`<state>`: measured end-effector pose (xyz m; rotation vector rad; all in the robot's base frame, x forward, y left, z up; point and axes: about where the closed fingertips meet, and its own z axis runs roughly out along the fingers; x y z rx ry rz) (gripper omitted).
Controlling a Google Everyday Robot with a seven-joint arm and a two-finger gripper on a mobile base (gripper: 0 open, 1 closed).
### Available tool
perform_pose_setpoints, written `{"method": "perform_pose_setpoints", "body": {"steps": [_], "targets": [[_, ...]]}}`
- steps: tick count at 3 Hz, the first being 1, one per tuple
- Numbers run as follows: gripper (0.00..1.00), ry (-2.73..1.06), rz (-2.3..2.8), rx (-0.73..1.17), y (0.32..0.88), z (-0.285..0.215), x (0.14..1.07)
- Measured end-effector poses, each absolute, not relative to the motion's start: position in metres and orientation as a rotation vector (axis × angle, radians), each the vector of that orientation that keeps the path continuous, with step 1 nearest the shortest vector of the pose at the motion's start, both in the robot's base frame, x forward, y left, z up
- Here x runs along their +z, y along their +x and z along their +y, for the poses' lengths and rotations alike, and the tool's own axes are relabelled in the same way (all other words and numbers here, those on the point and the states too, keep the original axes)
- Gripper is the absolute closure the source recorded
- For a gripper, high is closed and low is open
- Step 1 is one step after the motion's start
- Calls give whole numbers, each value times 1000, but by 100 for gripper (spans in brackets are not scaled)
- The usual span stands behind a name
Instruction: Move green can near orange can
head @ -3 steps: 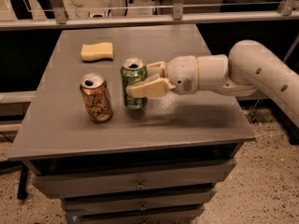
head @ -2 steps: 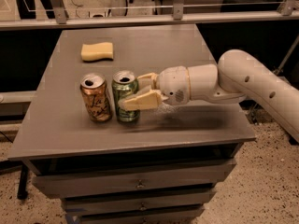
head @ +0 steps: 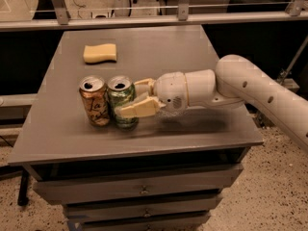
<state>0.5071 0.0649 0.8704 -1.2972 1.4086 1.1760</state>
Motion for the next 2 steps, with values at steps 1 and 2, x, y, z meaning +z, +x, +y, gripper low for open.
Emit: {"method": "perform_pose_setpoints", "body": {"steps": [1,2], "targets": [[36,-1297,1409,1176,507,65,871],[12,-1298,1408,1175,507,65,871]]}}
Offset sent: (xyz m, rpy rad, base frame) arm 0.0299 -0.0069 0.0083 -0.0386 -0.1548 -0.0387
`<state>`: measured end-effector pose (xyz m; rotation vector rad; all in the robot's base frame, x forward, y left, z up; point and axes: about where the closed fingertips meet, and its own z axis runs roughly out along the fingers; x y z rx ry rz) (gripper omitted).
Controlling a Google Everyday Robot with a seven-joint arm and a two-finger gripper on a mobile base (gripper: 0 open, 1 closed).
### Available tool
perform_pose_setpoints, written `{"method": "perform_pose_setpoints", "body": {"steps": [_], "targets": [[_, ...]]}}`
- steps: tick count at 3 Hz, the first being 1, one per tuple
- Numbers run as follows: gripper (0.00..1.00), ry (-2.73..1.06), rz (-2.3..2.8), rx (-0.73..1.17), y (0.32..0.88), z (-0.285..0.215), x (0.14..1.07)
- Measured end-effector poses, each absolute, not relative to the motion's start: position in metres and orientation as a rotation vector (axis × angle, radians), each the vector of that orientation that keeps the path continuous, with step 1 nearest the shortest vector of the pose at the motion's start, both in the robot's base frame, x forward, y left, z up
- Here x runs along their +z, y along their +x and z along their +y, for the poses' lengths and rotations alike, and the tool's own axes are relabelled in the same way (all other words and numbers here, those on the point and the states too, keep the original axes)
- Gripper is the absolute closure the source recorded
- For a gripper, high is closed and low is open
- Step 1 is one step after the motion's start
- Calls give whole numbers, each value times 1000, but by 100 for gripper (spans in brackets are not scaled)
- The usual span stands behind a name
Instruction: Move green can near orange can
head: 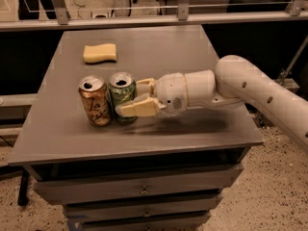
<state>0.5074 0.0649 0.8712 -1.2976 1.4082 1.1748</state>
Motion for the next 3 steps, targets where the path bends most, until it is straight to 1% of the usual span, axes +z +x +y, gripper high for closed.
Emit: {"method": "perform_pose_setpoints", "body": {"steps": [1,2,3], "targets": [[0,-1320,1380,1083,523,58,880],[0,-1340,1362,973,539,35,900],[0,-1343,1358,847,559,-12,939]]}}
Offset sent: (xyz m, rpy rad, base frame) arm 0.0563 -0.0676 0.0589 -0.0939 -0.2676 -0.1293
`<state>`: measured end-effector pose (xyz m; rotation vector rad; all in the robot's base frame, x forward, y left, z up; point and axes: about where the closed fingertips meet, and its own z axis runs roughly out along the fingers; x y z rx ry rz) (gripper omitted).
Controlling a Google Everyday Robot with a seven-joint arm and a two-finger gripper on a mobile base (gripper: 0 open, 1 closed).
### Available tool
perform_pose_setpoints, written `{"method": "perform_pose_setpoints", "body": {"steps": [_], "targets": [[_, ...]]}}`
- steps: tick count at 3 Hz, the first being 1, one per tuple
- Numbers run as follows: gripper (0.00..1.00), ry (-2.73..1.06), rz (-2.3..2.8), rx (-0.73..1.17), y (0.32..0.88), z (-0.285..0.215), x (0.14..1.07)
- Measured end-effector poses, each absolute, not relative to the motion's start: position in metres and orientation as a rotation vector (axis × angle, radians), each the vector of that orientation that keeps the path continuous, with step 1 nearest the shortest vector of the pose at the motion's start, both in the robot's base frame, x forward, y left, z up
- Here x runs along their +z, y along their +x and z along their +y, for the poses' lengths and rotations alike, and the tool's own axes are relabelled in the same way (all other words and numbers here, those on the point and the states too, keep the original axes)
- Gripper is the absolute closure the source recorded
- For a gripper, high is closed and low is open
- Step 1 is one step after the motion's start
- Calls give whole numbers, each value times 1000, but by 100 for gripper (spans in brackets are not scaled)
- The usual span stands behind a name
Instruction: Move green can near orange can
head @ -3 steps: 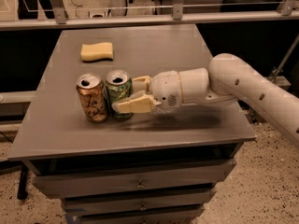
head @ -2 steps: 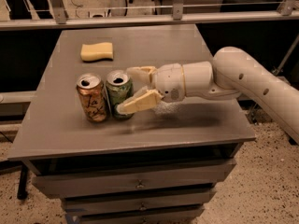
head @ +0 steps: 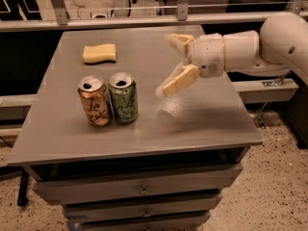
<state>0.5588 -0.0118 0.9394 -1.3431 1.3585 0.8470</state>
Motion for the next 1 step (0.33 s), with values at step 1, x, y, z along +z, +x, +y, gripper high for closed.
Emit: {"method": "perform_pose_setpoints", "body": {"steps": [1], "targets": [[0,-1322,1330,808,569,-24,963]]}}
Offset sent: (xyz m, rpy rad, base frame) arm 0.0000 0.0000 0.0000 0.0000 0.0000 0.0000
